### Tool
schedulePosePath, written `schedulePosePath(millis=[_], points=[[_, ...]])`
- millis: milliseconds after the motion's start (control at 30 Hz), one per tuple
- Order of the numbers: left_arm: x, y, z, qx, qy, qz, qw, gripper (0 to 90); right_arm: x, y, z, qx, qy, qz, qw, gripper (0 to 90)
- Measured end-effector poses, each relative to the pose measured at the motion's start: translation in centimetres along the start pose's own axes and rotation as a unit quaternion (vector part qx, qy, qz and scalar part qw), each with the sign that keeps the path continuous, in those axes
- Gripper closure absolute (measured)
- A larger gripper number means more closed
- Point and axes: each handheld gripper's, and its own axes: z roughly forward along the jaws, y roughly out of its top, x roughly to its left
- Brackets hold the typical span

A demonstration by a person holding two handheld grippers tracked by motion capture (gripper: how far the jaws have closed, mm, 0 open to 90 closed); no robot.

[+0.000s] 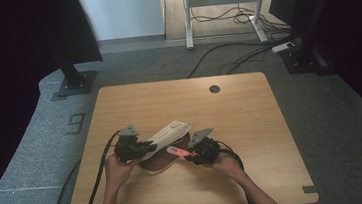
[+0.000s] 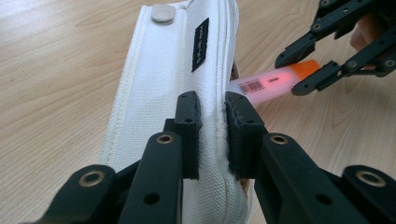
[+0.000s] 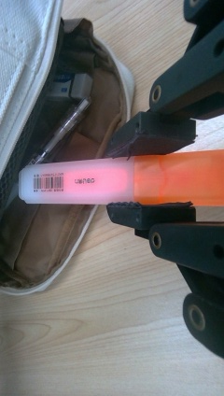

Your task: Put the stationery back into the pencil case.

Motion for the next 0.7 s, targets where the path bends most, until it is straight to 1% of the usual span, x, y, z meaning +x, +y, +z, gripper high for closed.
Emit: schedulePosePath(millis=[300, 600, 700], points=[[-0.1, 0.0, -0.1, -0.003, 0.001, 0.001, 1.0, 76.4, -0.1, 1.0, 1.4, 0.01, 0.002, -0.013, 0.9999, 65.9], [-0.2, 0.1, -0.2, -0.005, 0.006, 0.003, 1.0, 76.4, -0.3, 2.1, 2.3, 0.014, -0.005, -0.022, 0.9996, 65.8], [-0.3, 0.2, -0.2, -0.005, 0.001, 0.005, 1.0, 76.4, -0.3, 2.3, 2.5, 0.016, -0.012, -0.024, 0.9995, 65.9]])
